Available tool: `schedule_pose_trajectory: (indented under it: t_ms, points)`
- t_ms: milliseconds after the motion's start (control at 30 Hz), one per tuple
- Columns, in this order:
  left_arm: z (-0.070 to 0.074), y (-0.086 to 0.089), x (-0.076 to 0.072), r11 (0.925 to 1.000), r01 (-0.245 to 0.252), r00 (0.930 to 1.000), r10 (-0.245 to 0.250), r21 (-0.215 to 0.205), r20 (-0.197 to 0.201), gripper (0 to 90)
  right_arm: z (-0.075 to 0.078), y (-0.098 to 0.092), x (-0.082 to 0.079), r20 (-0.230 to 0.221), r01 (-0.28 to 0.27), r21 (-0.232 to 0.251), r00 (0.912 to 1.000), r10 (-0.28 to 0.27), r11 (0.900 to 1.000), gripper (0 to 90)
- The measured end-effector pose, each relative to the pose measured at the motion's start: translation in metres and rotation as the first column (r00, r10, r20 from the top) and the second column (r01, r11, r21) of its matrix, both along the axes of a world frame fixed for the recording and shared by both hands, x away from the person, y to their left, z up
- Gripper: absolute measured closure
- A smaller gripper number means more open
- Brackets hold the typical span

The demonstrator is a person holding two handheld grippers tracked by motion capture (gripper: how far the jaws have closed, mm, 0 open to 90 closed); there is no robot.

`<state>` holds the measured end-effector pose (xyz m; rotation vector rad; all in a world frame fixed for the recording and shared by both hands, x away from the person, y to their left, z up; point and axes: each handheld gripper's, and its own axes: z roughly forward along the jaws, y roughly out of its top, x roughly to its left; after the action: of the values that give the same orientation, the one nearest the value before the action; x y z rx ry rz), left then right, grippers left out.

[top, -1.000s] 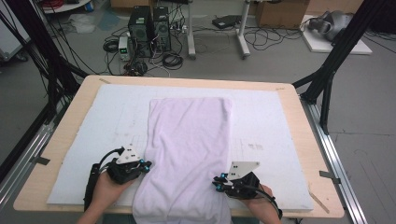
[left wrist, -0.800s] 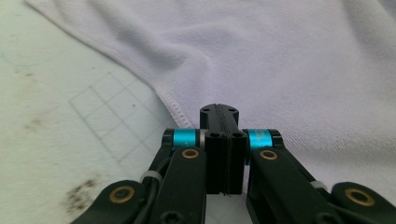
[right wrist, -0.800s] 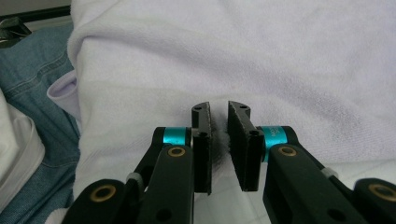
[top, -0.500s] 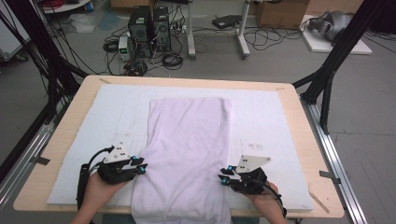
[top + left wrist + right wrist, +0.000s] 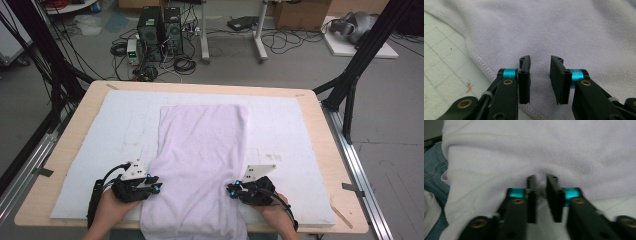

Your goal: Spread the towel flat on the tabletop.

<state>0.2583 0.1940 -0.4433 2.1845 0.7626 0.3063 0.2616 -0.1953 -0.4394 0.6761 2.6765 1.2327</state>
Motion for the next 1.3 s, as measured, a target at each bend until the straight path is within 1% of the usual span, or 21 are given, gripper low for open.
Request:
schedule_pose_trajectory:
  t_ms: [67, 167, 200, 233, 333, 400, 467, 567, 600, 633, 667, 700, 733, 833, 900, 967, 1033, 1100, 1200, 1267, 1300]
  points:
    - [0.0, 0.0, 0.0, 1.0, 0.0, 1.0, 0.0, -0.002, -0.003, 70.5, 0.007, -0.002, 0.0, 0.011, 0.008, 0.001, 0.9999, -0.008, 1.0, 85.2]
    - [0.0, 0.0, 0.0, 1.0, -0.003, 1.0, 0.003, -0.002, 0.002, 70.7, 0.023, 0.001, 0.0, 0.035, 0.01, 0.028, 0.9993, -0.011, 1.0, 85.1]
    - [0.0, 0.0, 0.0, 1.0, -0.003, 1.0, 0.003, -0.002, 0.002, 70.8, 0.029, 0.004, 0.002, 0.045, 0.0, 0.035, 0.999, -0.002, 0.999, 85.0]
    - [0.0, 0.0, 0.0, 1.0, -0.002, 1.0, 0.002, -0.004, 0.001, 70.8, 0.034, 0.009, 0.004, 0.052, -0.013, 0.039, 0.9986, 0.011, 0.999, 84.9]
    - [-0.001, 0.0, 0.0, 0.9999, -0.007, 1.0, 0.007, -0.009, 0.002, 70.8, 0.041, 0.034, 0.014, 0.069, -0.051, 0.01, 0.9963, 0.051, 0.999, 84.9]
    - [-0.001, 0.001, 0.0, 0.9999, -0.005, 1.0, 0.005, -0.012, -0.001, 70.8, 0.037, 0.053, 0.022, 0.07, -0.086, -0.021, 0.9937, 0.087, 0.996, 85.0]
    - [-0.001, 0.001, 0.001, 0.9999, -0.002, 1.0, 0.002, -0.011, -0.003, 70.8, 0.027, 0.072, 0.028, 0.051, -0.105, -0.064, 0.9928, 0.108, 0.992, 85.1]
    - [-0.001, 0.001, 0.001, 0.9999, -0.003, 1.0, 0.003, -0.016, -0.005, 70.8, 0.01, 0.09, 0.032, 0.026, -0.128, -0.151, 0.9907, 0.134, 0.98, 85.1]
    - [-0.001, 0.001, 0.001, 0.9998, -0.003, 1.0, 0.003, -0.017, -0.005, 70.8, 0.007, 0.092, 0.032, 0.032, -0.134, -0.147, 0.9896, 0.14, 0.98, 84.7]
    - [-0.001, 0.001, 0.001, 0.9998, -0.004, 1.0, 0.004, -0.019, -0.005, 70.7, 0.009, 0.092, 0.032, 0.03, -0.136, -0.145, 0.9895, 0.141, 0.98, 83.6]
    - [-0.002, 0.002, 0.001, 0.9998, -0.002, 1.0, 0.002, -0.019, -0.005, 70.7, 0.011, 0.09, 0.031, 0.032, -0.134, -0.138, 0.9897, 0.139, 0.981, 79.5]
    - [-0.002, 0.002, 0.001, 0.9998, -0.003, 1.0, 0.003, -0.02, -0.005, 70.7, 0.013, 0.086, 0.031, 0.035, -0.122, -0.123, 0.9913, 0.127, 0.985, 72.7]
    - [-0.002, 0.002, 0.001, 0.9998, -0.004, 1.0, 0.003, -0.022, -0.005, 70.7, 0.017, 0.081, 0.03, 0.041, -0.113, -0.104, 0.9923, 0.117, 0.988, 71.6]
    - [-0.002, 0.002, 0.001, 0.9996, -0.008, 1.0, 0.008, -0.028, -0.004, 70.7, 0.028, 0.062, 0.023, 0.089, -0.077, -0.043, 0.9928, 0.081, 0.996, 70.5]
    - [-0.002, 0.002, 0.001, 0.9996, -0.007, 1.0, 0.007, -0.028, -0.005, 70.7, 0.032, 0.047, 0.019, 0.107, -0.046, -0.022, 0.9931, 0.048, 0.999, 71.1]
    - [-0.003, 0.002, 0.001, 0.9994, -0.009, 0.9999, 0.009, -0.033, -0.005, 70.7, 0.03, 0.033, 0.017, 0.097, -0.016, -0.01, 0.9952, 0.017, 1.0, 72.0]
    - [-0.003, 0.002, 0.001, 0.9994, -0.01, 0.9999, 0.01, -0.034, -0.005, 70.7, 0.024, 0.026, 0.016, 0.076, -0.01, -0.009, 0.997, 0.01, 1.0, 71.9]
    - [-0.003, 0.002, 0.001, 0.9994, -0.009, 0.9999, 0.009, -0.035, -0.005, 70.7, 0.018, 0.027, 0.013, 0.066, -0.032, -0.014, 0.9973, 0.032, 0.999, 69.1]
    - [-0.003, 0.003, 0.001, 0.9994, -0.007, 1.0, 0.007, -0.033, -0.007, 70.7, 0.015, 0.036, 0.011, 0.07, -0.058, -0.017, 0.9958, 0.059, 0.998, 66.8]
    - [-0.003, 0.002, 0.001, 0.9995, -0.006, 1.0, 0.005, -0.032, -0.005, 70.7, 0.012, 0.044, 0.013, 0.076, -0.072, -0.032, 0.9944, 0.074, 0.997, 67.4]
    - [-0.003, 0.002, 0.001, 0.9994, -0.006, 1.0, 0.006, -0.033, -0.004, 70.7, 0.01, 0.048, 0.015, 0.073, -0.076, -0.052, 0.9942, 0.079, 0.996, 70.4]
